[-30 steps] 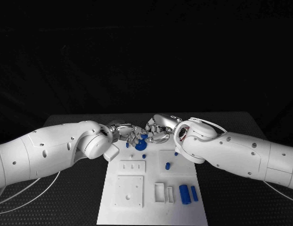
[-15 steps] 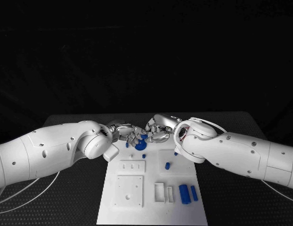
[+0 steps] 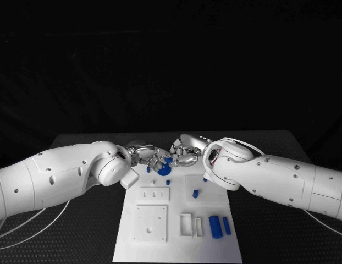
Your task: Assemble the parts on the task board
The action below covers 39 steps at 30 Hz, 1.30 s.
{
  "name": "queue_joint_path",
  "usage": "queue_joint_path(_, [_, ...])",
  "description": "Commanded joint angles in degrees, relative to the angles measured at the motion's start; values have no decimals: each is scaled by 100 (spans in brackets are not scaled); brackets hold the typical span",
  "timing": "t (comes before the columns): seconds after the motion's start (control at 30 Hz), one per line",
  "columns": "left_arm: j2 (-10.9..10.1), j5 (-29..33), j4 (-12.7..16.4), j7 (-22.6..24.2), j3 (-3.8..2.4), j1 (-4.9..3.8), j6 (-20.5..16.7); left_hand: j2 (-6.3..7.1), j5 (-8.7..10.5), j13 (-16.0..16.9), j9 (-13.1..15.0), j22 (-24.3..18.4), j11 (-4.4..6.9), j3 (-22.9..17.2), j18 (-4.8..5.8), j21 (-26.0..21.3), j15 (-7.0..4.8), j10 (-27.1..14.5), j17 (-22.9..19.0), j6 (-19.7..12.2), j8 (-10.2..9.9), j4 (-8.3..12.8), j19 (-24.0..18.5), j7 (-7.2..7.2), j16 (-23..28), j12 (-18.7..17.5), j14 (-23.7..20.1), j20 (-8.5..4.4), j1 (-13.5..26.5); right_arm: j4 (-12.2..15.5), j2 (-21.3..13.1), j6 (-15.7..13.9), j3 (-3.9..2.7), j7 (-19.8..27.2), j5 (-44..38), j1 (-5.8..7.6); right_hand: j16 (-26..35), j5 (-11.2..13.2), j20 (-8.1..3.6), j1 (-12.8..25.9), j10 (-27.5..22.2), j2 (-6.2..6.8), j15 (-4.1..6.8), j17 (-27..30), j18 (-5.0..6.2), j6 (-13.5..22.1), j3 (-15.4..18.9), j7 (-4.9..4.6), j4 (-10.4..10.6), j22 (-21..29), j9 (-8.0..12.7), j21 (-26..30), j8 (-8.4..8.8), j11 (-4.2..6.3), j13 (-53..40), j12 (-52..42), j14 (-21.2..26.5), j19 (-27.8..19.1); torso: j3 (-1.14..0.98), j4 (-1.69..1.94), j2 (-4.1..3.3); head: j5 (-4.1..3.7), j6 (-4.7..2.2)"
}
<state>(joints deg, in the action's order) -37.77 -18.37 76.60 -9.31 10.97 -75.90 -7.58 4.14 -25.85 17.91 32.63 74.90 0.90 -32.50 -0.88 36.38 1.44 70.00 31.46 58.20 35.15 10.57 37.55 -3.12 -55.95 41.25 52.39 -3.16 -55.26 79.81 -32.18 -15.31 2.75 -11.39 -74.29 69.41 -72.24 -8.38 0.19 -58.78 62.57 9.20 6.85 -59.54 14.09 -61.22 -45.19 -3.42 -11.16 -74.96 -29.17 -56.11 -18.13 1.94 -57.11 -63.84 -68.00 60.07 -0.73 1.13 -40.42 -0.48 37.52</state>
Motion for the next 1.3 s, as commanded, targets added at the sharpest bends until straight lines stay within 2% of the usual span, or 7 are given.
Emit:
queue_joint_path(0.03, [9,-3,13,-3,-5,-2,68,92,33,-15,14,100,4,-385,88,-10,1,-37,-15,87,-52,336,-57,44,38,-41,-42,-5,8,18,8,63,-2,32,34,-3,-38,-30,-10,46,47,-3,63,5,91,-144,31,-84,0,-85,-126,-37,-109,0,6,-27,-23,29,1,1,0,-2,1])
queue_joint_path(0.27, [10,-8,19,-66,-5,-2,113,195,90,-36,41,100,-2,-357,88,-14,15,-29,-37,89,-129,261,-70,36,53,-93,-52,5,40,22,5,29,-2,27,0,-3,-39,-93,-12,66,51,0,65,7,91,-147,45,-82,0,-83,-128,-39,-109,2,7,-27,-26,31,0,-1,-2,1,5])
queue_joint_path(0.37, [14,-18,16,-92,-5,-2,126,272,344,-45,84,99,-2,-349,88,-17,18,-11,-55,109,-200,172,-80,37,58,-131,-51,5,27,24,4,19,-2,28,-6,-3,-40,-106,-13,70,53,0,65,8,91,-149,47,-81,1,-83,-129,-39,-109,3,8,-27,-27,33,-2,1,-1,2,5])
queue_joint_path(0.53, [19,-66,17,-117,-4,-2,154,339,481,-48,121,98,-2,-340,88,-19,18,4,-66,134,-247,93,-82,40,56,-152,-48,6,31,29,9,14,-2,32,-12,-3,-40,-116,-14,68,53,-3,66,8,91,-150,45,-80,-1,-83,-129,-39,-109,4,8,-27,-28,33,-4,3,3,5,3])
queue_joint_path(0.63, [19,-80,13,-139,-4,-2,145,398,638,-47,151,97,2,-333,88,-22,13,19,-72,158,-281,23,-85,45,49,-163,-41,5,31,32,12,18,-2,35,-12,-3,-40,-119,-14,68,54,-3,66,8,91,-150,45,-80,-1,-82,-129,-39,-109,4,8,-27,-28,33,-4,4,0,5,5])
queue_joint_path(1.07, [24,-99,15,-173,-4,-1,137,508,798,-47,200,95,2,-324,88,-25,11,24,-84,171,-351,-64,-86,40,45,-189,-43,0,4,32,8,32,-2,33,-18,-3,-40,-128,-15,70,56,-3,66,9,91,-153,47,-79,-3,-82,-130,-40,-110,5,9,-28,-29,34,-2,-2,-3,3,13])
queue_joint_path(1.3, [29,-133,13,-195,-4,-1,147,533,800,-45,231,96,2,-347,88,-29,10,24,-92,175,-385,-42,-93,42,44,-201,-47,-5,-93,37,11,16,-2,40,-23,-3,-40,-133,-16,71,58,-4,67,10,91,-154,48,-79,-4,-82,-131,-40,-111,5,9,-28,-30,35,0,0,-1,-2,18])
